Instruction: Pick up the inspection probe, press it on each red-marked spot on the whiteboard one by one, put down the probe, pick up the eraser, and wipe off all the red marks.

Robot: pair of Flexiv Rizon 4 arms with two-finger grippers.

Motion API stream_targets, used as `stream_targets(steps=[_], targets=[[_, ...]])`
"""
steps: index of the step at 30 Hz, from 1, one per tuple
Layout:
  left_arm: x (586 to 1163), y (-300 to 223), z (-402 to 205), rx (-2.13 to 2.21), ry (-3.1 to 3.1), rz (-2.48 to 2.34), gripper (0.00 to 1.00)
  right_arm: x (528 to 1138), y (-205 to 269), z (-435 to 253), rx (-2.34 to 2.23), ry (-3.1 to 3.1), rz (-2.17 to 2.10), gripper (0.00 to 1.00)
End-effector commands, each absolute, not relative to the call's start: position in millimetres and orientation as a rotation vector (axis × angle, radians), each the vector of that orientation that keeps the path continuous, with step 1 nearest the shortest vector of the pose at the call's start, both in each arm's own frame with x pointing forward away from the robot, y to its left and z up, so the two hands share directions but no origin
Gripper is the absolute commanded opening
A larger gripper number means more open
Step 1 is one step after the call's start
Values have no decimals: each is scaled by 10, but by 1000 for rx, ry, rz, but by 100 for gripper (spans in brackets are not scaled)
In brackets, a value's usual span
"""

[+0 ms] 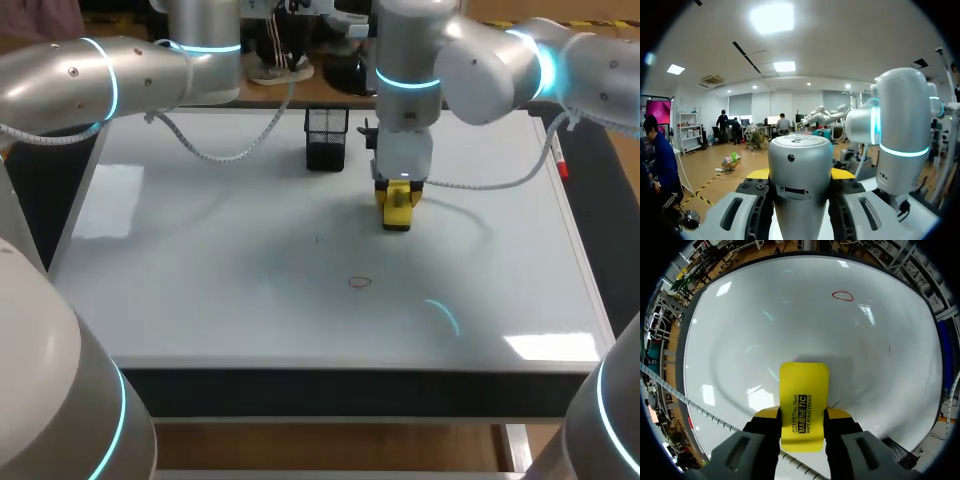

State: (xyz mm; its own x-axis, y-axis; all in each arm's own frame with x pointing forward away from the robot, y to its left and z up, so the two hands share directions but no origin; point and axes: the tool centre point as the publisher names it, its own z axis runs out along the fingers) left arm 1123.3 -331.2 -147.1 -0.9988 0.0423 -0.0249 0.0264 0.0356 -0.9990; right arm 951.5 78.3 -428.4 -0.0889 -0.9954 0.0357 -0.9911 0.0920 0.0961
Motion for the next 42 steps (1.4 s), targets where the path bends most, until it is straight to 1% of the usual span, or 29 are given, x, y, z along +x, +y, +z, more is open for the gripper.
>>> stream_targets(steps=[1,9,17,26,30,35,42], targets=[[11243,-3315,-1457,-76,-2252,2168,0,9468,681,-4243,2066,-2270,-56,0],[11243,-3315,-1457,-76,-2252,2168,0,9490,514,-3958,2102,-2291,-38,0],[11243,-3315,-1457,-76,-2252,2168,0,9535,125,-3742,2049,-2396,9,0],[11243,-3315,-1457,-76,-2252,2168,0,9475,-390,-3677,1926,-2497,35,0],[11243,-3315,-1457,-76,-2252,2168,0,9425,-541,-3663,1888,-2538,25,0],[11243,-3315,-1457,-76,-2252,2168,0,9370,-664,-3654,1850,-2570,20,0],[11243,-3315,-1457,-76,-2252,2168,0,9353,-709,-3690,1800,-2594,-19,0]])
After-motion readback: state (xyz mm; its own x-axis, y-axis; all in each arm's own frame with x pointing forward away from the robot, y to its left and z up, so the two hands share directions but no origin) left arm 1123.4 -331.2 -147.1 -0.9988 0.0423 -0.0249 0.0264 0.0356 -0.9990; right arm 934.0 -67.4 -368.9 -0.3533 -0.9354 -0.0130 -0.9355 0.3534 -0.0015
